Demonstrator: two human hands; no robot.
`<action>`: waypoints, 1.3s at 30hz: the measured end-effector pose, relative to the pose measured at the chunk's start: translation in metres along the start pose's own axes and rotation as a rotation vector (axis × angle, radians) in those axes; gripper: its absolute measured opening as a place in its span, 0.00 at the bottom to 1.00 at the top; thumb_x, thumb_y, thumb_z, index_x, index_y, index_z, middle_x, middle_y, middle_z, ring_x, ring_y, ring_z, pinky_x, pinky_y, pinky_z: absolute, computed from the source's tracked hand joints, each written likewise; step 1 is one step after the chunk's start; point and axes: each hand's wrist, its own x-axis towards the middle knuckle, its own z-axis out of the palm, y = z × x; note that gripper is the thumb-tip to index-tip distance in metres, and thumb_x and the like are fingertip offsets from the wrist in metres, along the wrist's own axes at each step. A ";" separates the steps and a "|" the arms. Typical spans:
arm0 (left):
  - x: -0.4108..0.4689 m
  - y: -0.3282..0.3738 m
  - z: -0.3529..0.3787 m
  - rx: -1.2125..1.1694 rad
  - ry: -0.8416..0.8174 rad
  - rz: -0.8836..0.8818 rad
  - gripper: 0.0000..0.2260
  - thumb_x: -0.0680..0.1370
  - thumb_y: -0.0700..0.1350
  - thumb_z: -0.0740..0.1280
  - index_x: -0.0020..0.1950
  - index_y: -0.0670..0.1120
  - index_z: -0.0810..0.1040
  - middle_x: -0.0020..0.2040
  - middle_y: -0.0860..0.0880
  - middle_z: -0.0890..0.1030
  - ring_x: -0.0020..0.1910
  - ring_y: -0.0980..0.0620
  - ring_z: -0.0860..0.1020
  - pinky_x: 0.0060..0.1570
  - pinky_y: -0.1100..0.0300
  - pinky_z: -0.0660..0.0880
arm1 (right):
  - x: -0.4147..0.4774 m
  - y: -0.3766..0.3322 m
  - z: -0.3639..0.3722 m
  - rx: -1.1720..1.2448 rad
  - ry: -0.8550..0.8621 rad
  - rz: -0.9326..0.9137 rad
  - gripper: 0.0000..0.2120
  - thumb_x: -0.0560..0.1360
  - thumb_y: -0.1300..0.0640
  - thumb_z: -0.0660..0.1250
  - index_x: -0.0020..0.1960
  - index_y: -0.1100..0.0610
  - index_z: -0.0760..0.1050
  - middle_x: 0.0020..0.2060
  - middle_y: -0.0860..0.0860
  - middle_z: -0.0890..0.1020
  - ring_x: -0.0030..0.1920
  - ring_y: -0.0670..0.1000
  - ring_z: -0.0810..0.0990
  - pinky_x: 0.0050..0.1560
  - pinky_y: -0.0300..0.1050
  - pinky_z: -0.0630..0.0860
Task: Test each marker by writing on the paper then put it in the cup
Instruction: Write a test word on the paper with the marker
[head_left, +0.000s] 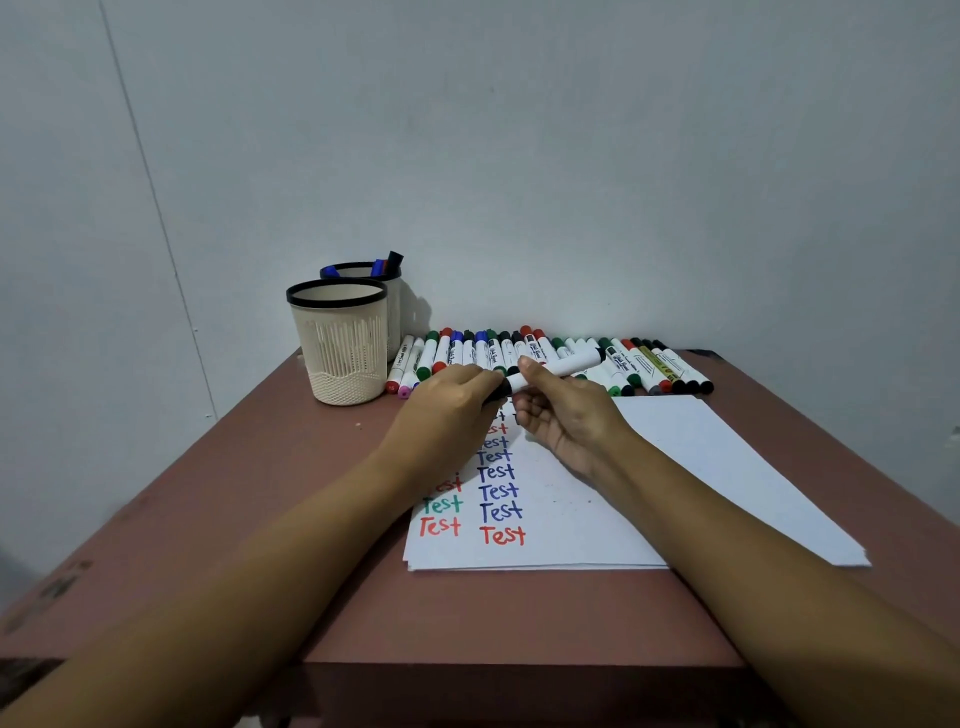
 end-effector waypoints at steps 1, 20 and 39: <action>0.000 -0.001 -0.001 -0.021 -0.003 -0.004 0.10 0.72 0.40 0.67 0.49 0.36 0.81 0.37 0.42 0.82 0.33 0.45 0.79 0.30 0.57 0.76 | 0.000 -0.001 0.000 -0.014 -0.008 -0.001 0.08 0.75 0.59 0.69 0.40 0.63 0.76 0.25 0.53 0.77 0.24 0.45 0.75 0.28 0.35 0.76; 0.052 -0.050 -0.082 -0.298 0.342 -0.660 0.05 0.76 0.43 0.67 0.50 0.44 0.78 0.41 0.54 0.78 0.38 0.62 0.77 0.34 0.72 0.71 | 0.012 0.015 -0.028 -1.274 0.106 -0.470 0.17 0.79 0.58 0.56 0.32 0.57 0.66 0.31 0.54 0.72 0.32 0.51 0.69 0.30 0.42 0.61; 0.096 -0.149 -0.068 0.089 -0.150 -0.750 0.19 0.76 0.37 0.61 0.67 0.43 0.68 0.56 0.40 0.77 0.51 0.43 0.76 0.47 0.55 0.72 | 0.021 0.016 -0.026 -1.473 0.112 -0.492 0.14 0.80 0.54 0.57 0.58 0.57 0.78 0.51 0.54 0.77 0.49 0.52 0.75 0.46 0.44 0.72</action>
